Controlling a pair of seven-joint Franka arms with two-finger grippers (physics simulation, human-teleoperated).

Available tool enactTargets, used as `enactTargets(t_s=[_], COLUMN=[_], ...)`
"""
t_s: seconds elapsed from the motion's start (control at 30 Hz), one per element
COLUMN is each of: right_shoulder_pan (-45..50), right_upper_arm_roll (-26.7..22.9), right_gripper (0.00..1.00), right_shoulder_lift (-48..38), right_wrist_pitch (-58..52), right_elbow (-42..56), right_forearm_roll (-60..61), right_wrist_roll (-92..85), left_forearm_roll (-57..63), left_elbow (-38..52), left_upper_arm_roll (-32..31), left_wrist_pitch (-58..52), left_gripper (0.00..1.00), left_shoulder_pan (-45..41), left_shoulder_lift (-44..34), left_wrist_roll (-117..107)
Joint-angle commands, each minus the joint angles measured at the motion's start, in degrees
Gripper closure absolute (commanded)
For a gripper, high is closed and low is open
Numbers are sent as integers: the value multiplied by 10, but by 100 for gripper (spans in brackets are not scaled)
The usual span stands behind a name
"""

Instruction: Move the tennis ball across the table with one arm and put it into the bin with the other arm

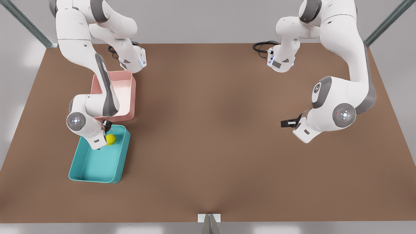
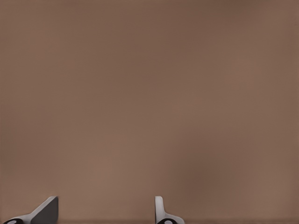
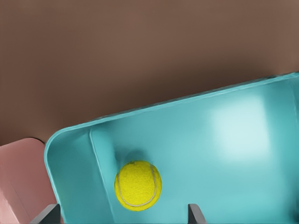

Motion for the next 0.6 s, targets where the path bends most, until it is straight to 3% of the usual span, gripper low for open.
enactTargets(t_s=[0.0, 0.1, 0.17, 0.27, 0.57], right_shoulder_pan=[9, 43, 37, 7, -1], right_upper_arm_roll=[3, 59, 25, 26, 26], right_gripper=[0, 0, 0, 0, 0], right_shoulder_lift=[-1, 18, 6, -94, -143], right_wrist_pitch=[-201, -299, -304, -305, -305], right_elbow=[63, 171, 251, 187, 148], right_forearm_roll=[104, 11, 5, 6, 10], right_wrist_roll=[424, 824, 814, 769, 768], left_forearm_roll=[1, 3, 3, 3, 3], left_elbow=[0, 4, 4, 5, 4], left_upper_arm_roll=[0, -1, -2, -2, -3], left_wrist_pitch=[-1, -2, -2, -3, -2], left_gripper=[0, 0, 0, 0, 0], left_shoulder_pan=[-1, -4, -4, -4, -4], left_shoulder_lift=[-1, -2, -3, -4, -4], left_wrist_roll=[-1, 0, 0, 0, 0])
